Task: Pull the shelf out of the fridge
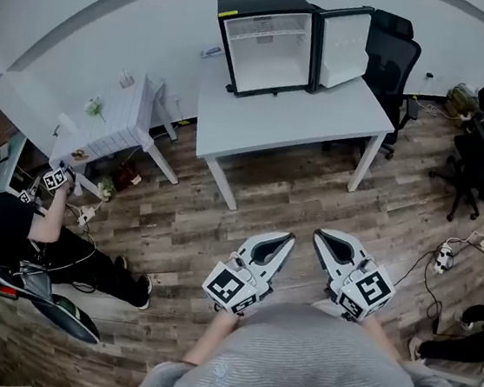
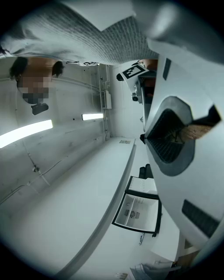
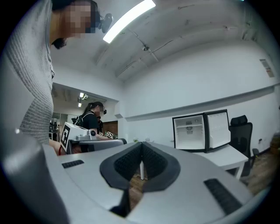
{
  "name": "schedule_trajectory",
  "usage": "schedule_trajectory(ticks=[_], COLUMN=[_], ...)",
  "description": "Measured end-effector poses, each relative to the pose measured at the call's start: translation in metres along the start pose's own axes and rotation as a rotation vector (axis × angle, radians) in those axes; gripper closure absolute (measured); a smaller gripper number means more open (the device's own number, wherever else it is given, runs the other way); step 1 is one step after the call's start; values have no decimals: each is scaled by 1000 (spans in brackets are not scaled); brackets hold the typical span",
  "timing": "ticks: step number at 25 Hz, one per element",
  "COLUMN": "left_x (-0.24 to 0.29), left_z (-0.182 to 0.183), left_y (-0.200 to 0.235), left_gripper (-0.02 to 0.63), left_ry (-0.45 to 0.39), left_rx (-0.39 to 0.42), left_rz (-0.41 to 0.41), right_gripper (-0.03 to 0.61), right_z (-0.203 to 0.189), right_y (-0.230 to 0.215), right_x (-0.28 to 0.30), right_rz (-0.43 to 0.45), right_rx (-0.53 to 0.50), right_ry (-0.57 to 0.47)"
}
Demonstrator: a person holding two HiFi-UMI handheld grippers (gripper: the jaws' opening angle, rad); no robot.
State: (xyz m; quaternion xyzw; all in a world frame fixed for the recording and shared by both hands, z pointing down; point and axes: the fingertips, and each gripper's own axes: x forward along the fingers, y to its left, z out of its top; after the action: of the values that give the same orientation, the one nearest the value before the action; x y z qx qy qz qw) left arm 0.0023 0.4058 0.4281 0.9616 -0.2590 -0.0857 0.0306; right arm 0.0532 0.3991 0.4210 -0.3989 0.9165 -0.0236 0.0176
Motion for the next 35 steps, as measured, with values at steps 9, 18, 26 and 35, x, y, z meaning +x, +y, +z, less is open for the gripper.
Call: schedule_trajectory(ticks=[9, 18, 26, 35], left_x=[1, 0, -1, -6], left_z=[1, 1, 3, 5], left_y=[2, 2, 7, 20], left_gripper=[603, 603, 603, 603], left_ry=[-1, 2, 1, -8], left_rx=[-1, -2, -4, -12], left_rz=[-5, -4, -1, 7], right_gripper=[566, 565, 565, 565], right_z=[-1, -4, 0, -2], right_y=[2, 15, 8, 6], right_x=[3, 7, 11, 21], right_rz=[9, 66, 45, 28], right_rx=[1, 15, 22, 33], right_ry=[-2, -11, -18, -14])
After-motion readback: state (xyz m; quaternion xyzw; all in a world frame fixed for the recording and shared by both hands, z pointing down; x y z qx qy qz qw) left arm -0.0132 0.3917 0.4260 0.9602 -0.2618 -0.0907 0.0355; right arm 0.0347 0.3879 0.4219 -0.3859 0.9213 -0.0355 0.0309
